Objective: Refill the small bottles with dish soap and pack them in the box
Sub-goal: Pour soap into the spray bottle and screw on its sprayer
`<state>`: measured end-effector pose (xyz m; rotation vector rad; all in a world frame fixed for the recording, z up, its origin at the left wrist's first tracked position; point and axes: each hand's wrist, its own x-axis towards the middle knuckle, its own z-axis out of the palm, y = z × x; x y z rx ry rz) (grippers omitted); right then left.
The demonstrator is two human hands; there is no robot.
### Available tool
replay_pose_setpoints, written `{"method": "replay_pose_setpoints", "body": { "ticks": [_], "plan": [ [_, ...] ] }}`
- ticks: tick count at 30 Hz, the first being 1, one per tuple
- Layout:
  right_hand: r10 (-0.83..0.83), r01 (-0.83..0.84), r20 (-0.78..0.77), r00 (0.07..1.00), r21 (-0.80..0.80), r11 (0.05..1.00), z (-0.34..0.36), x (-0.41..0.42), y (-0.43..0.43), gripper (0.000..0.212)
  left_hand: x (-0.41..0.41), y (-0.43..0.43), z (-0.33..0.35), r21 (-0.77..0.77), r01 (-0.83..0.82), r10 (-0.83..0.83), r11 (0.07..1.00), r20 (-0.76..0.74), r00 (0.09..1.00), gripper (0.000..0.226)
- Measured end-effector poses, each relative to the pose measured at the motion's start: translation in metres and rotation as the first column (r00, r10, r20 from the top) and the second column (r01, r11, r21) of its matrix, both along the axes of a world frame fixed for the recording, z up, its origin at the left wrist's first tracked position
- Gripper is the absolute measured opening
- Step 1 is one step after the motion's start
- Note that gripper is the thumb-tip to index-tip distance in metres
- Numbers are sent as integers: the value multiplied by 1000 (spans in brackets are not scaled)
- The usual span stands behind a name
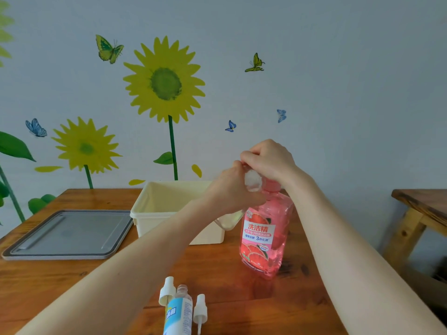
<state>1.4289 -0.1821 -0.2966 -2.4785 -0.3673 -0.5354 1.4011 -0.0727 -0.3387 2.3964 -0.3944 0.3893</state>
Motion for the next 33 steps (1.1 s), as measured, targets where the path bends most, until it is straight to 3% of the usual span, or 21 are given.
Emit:
{"method": "replay_pose_setpoints", "body": {
  "ticks": [7,12,14,16,22,29,33],
  "plan": [
    [-14,11,84,996,42,999,-17,4,-3,36,4,-7,-12,-27,-7,7,1000,-19,1000,59],
    [26,-26,-17,1000,27,999,-6,0,1,31,-1,-3,-8,-16,-17,17,1000,-18,1000,59],
    [64,-58,-56,996,100,993,1,-1,0,32,0,-1,-3,-13,-20,20,1000,2,1000,55],
    [86,-77,-47,995,170,982,3,0,-4,32,2,-3,-2,-25,-15,15,1000,7,1000,54],
    [47,-50,26,999,148,988,-14,3,-4,35,2,-8,-14,-59,-20,18,998,-30,999,55],
    [102,-84,-78,992,212,974,3,0,-5,36,-1,-3,1,-3,-14,14,1000,-15,1000,54],
    [77,-75,-2,997,203,976,-4,1,-6,37,3,-5,-5,-18,-12,12,1000,-15,1000,57]
  ]
}}
